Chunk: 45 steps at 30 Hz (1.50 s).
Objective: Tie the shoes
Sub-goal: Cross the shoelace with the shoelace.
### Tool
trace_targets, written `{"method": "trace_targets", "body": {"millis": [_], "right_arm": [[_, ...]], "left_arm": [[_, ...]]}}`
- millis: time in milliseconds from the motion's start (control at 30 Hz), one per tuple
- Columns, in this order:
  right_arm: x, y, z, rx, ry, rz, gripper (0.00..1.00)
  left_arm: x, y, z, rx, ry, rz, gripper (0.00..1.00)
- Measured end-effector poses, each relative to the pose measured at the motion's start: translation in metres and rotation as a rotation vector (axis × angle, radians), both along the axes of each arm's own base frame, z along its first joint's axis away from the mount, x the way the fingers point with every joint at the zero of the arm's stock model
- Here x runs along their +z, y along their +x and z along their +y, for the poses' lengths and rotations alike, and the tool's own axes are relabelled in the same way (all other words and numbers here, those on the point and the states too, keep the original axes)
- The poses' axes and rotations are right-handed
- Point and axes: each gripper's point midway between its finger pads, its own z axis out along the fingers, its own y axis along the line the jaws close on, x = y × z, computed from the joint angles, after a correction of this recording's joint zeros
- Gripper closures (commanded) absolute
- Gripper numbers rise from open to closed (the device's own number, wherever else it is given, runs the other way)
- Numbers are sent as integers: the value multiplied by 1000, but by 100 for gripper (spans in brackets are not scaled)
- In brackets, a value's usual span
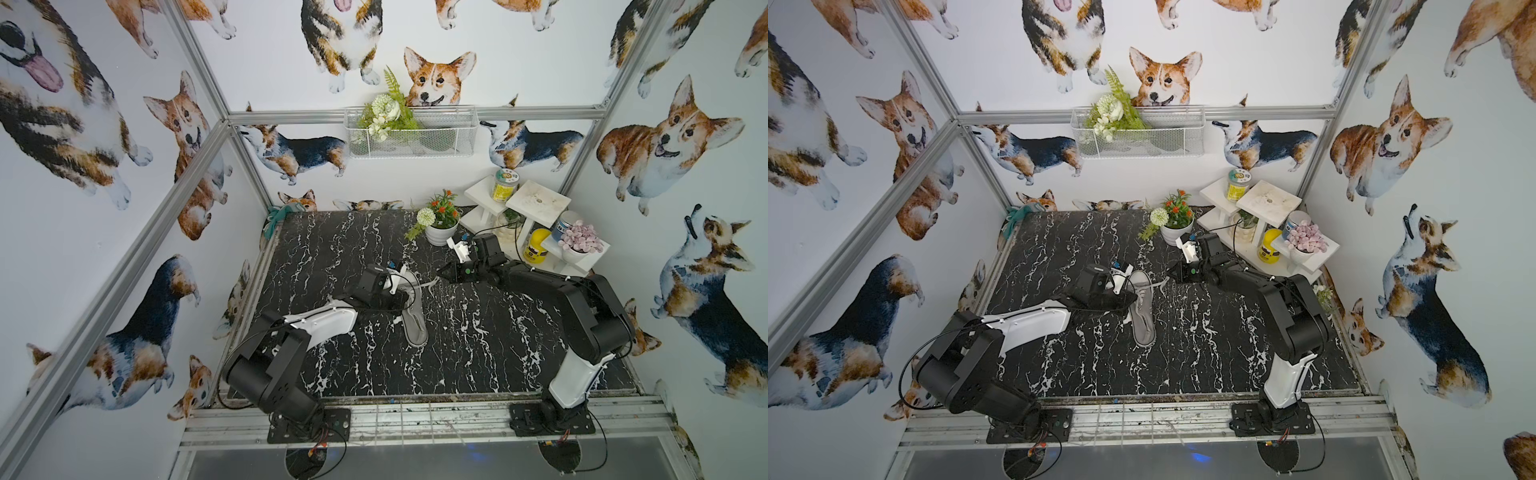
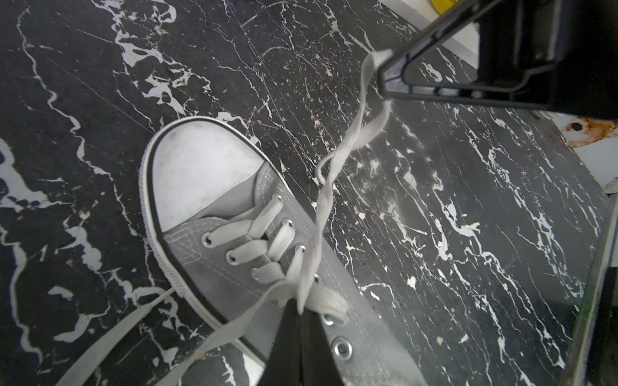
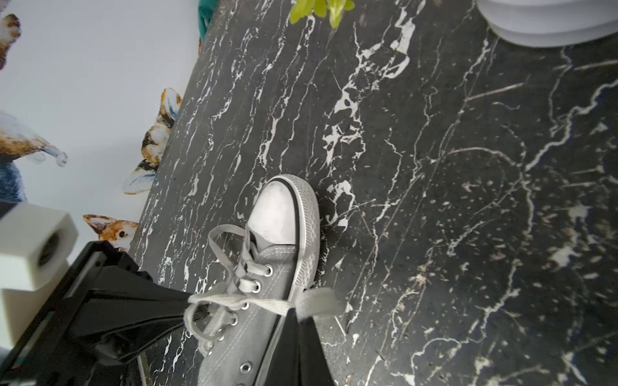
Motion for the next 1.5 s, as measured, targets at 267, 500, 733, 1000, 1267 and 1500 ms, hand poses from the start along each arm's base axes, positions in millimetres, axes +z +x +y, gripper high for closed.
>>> {"method": "trace_targets", "body": {"millis": [267,500,733,1000,1267,1500], "right_arm": [[-17,21,-2,-22,-73,-7,89],[-22,31,-9,-33,-152,-23,69],[-8,24,-18,-36,-195,-58,57],[-1,9,-35,-27,-166,-43,48],[14,2,-54,-30,-79,-37,47],[-6,-18,-37,-9,-92,-1,53]], "left_arm": [[0,0,0,-2,0,1,100],[-1,0,0,-2,1,1,100],[-2,0,0,-1,2,4,100],[-7,1,0,-1,10,16,100],[-13,2,0,3,18,27,100],[-12,3,-1,4,15,26,100]]}}
